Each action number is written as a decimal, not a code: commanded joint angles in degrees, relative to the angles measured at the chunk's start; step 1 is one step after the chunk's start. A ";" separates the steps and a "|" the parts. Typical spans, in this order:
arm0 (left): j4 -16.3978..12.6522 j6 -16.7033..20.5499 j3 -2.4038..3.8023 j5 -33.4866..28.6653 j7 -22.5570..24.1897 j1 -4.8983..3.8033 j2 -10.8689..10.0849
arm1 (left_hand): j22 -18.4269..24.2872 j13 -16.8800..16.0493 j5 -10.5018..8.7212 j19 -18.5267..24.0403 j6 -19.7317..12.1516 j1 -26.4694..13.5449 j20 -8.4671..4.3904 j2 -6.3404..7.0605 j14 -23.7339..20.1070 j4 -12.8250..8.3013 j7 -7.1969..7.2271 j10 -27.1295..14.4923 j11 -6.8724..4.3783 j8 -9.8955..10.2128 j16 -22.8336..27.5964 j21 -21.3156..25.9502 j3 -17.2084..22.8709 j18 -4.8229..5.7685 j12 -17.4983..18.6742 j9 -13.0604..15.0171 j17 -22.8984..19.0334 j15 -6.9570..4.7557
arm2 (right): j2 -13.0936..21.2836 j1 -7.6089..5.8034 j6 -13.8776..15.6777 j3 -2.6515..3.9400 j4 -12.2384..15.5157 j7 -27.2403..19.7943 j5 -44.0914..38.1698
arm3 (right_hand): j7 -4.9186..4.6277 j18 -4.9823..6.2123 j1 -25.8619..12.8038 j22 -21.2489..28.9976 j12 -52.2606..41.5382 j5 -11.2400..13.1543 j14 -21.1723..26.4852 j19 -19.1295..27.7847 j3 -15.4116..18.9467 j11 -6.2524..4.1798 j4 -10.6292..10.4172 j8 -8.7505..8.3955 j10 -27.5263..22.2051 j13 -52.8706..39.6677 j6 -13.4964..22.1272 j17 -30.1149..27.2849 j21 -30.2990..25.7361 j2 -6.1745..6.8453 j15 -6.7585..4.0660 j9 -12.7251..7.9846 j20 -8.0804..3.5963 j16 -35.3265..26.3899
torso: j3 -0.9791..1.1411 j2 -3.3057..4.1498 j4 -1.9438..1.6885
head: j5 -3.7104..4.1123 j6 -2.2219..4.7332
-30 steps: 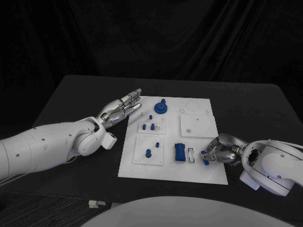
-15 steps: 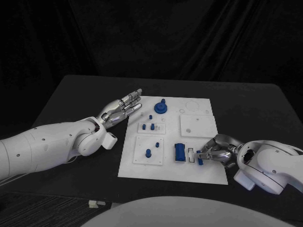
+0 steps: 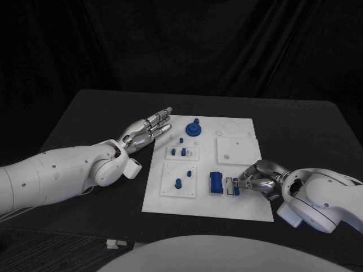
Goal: Assemble the parts on the task board
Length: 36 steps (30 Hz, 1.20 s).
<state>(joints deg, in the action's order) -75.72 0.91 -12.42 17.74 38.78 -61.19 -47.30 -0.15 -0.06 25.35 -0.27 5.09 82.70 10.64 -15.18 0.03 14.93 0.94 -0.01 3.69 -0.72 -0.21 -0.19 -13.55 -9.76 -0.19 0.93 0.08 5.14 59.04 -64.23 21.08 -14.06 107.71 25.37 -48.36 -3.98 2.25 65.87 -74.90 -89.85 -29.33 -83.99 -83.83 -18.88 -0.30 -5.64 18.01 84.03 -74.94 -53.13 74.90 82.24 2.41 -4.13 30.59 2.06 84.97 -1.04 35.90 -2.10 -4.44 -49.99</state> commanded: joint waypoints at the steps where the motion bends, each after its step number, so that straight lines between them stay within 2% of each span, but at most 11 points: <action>1: -0.03 -0.71 0.05 -0.29 1.04 0.05 0.18 | -0.09 0.06 0.25 -0.04 0.01 0.71 0.47 0.06 -0.03 -0.03 -0.30 0.01 0.04 -0.39 0.21 -0.08 0.25 0.18 0.19 0.07 -0.08 0.50 | -0.02 0.14 1.35 0.00 0.03 -0.67 0.40 | -0.04 -0.23 -0.64 -12.43 -0.15 0.87 -3.92 -2.76 0.26 -0.06 -0.19 0.29 5.97 -15.06 -0.47 3.91 -0.17 -0.06 0.02 0.09 0.16 -0.23 | 0.01 -0.03 0.07 | -0.14 -0.01; 6: 0.11 -0.80 0.05 -0.29 0.93 0.05 0.27 | -0.09 0.06 0.25 -0.04 0.01 0.71 0.48 0.05 -0.03 -0.03 -0.38 0.01 0.01 -0.39 0.21 -0.08 0.25 0.18 0.19 0.07 -0.08 0.51 | -0.08 0.12 1.04 0.01 -0.11 -0.50 0.40 | 0.01 -0.20 -1.77 -12.39 -0.15 4.02 -3.92 -2.72 1.11 -0.09 -1.09 0.42 5.97 -15.06 -0.53 3.83 -0.30 -0.35 -0.01 0.32 0.12 -0.27 | 0.02 -0.03 0.08 | -0.09 -0.01; 14: 0.33 -1.06 0.05 -0.29 0.72 0.05 0.45 | -0.09 0.06 0.35 -0.05 0.12 0.78 0.57 0.02 -0.03 -0.12 -0.74 0.01 -0.08 -0.41 0.21 -0.09 0.36 0.19 0.19 0.08 -0.08 0.62 | -0.49 0.10 -1.18 0.01 -0.54 1.03 0.40 | -0.11 -0.06 -3.69 -12.19 -0.15 6.81 -3.89 -2.46 3.35 0.03 -2.65 0.28 5.97 -15.06 -0.33 3.70 -0.92 -0.25 0.09 0.40 0.18 -0.34 | 0.01 -0.02 0.04 | 0.01 -0.01; 19: 0.41 -1.16 0.05 -0.29 0.65 0.05 0.55 | -0.09 0.06 0.38 -0.05 0.14 0.80 0.58 0.02 -0.03 -0.14 -0.78 0.01 -0.09 -0.41 0.21 -0.09 0.38 0.20 0.19 0.08 -0.08 0.65 | -0.76 0.10 -2.58 0.01 -0.94 2.29 0.40 | -0.19 0.03 -4.00 -12.07 -0.15 8.35 -3.87 -2.30 4.22 0.10 -2.96 0.12 5.97 -15.06 -0.14 3.62 -1.28 -0.19 0.14 0.39 0.23 -0.38 | 0.03 -0.03 -0.04 | 0.03 -0.01; 26: 0.48 -1.38 0.05 -0.29 0.52 0.05 0.61 | -0.10 0.06 0.51 -0.06 0.25 0.91 0.71 0.00 -0.03 -0.29 -0.99 0.01 -0.12 -0.44 0.21 -0.09 0.50 0.25 0.19 0.10 -0.08 0.89 | -1.28 0.11 -3.95 0.00 -1.47 3.27 0.40 | -0.29 0.10 -4.11 -11.98 -0.15 10.16 -3.87 -2.18 5.03 0.19 -3.09 -0.04 5.97 -15.06 0.07 3.60 -1.59 -0.15 0.22 0.36 0.29 -0.38 | 0.02 0.01 0.09 | -0.23 -0.01; 32: 0.54 -1.56 0.05 -0.29 0.43 0.05 0.67 | -0.10 0.06 0.55 -0.07 0.31 0.95 0.78 -0.02 -0.03 -0.34 -1.09 0.01 -0.13 -0.45 0.21 -0.10 0.56 0.29 0.19 0.11 -0.08 1.01 | -1.71 0.12 -4.14 -0.01 -1.77 3.08 0.40 | -0.36 0.13 -3.72 -11.94 -0.15 11.25 -3.86 -2.12 5.46 0.25 -2.84 -0.17 5.97 -15.06 0.33 3.53 -1.74 -0.12 0.27 0.36 0.34 -0.42 | 0.03 -0.02 0.04 | -0.24 -0.01; 36: 0.54 -1.65 0.05 -0.29 0.37 0.05 0.63 | -0.10 0.06 0.60 -0.07 0.35 0.99 0.84 -0.03 -0.03 -0.40 -1.16 0.01 -0.14 -0.46 0.21 -0.10 0.61 0.33 0.19 0.12 -0.08 1.11 | -1.66 0.12 -3.57 -0.01 -1.74 2.30 -0.65 | -0.56 0.22 -4.02 -11.81 -0.15 13.61 -3.75 -1.94 6.46 0.43 -3.17 -0.30 5.97 -15.06 0.64 3.12 -2.16 -0.24 0.42 0.39 0.47 -0.62 | 0.03 -0.04 0.04 | -0.32 -0.01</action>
<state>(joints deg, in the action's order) -75.11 0.07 -12.42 17.74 38.58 -61.19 -46.74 -0.20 -0.10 25.63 -0.26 5.43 83.16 11.06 -15.18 0.03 14.61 0.09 -0.01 3.68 -0.94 -0.21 -0.19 -13.24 -9.76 -0.20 0.98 0.05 5.96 57.31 -64.23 18.04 -14.05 105.94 27.24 -48.08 -4.36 2.25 62.25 -74.93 -89.85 -16.08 -83.99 -84.02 -12.68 -0.30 -8.77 18.07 84.03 -74.92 -52.75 74.90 80.26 2.25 -4.14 31.02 2.24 84.70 -1.01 35.89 -2.06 -4.71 -49.99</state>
